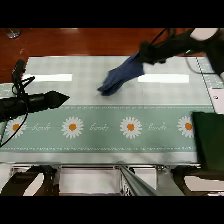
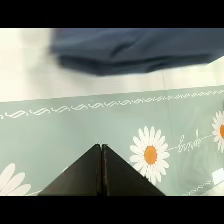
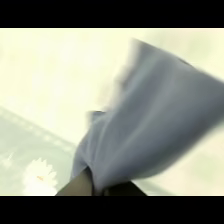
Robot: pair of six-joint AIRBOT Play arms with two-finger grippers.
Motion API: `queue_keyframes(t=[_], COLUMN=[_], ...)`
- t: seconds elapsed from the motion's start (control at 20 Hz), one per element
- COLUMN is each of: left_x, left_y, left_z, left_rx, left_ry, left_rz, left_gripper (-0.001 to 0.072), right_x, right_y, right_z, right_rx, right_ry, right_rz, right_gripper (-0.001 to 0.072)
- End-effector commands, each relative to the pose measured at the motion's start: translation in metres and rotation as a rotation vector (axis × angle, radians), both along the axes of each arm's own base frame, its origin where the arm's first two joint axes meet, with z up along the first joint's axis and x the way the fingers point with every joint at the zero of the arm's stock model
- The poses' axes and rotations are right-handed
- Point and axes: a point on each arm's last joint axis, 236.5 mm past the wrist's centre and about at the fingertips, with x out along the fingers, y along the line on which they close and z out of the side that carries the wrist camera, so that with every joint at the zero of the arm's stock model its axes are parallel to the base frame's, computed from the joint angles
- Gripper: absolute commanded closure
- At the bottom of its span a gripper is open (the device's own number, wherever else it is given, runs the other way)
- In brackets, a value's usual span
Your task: Fold the shirts.
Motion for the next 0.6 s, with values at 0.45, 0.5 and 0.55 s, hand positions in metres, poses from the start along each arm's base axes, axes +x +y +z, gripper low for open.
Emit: queue_keyframes(t=[0.45, 0.5, 0.55], left_x=[-0.001, -0.001, -0.001], left_y=[0.000, 0.000, 0.000], left_z=[-0.001, -0.001, -0.001], left_rx=[0.000, 0.000, 0.000], left_ry=[0.005, 0.004, 0.004], left_rz=[-0.003, -0.003, -0.003], left_gripper=[0.0685, 0.0685, 0.0685], right_x=[-0.144, -0.167, -0.189], right_y=[-0.307, -0.321, -0.329], right_z=[0.083, 0.076, 0.070], right_rx=[-0.301, -0.328, -0.332], right_ry=[0.229, 0.277, 0.302], right_rz=[-0.690, -0.737, -0.785], right_gripper=[0.0686, 0.0687, 0.0687])
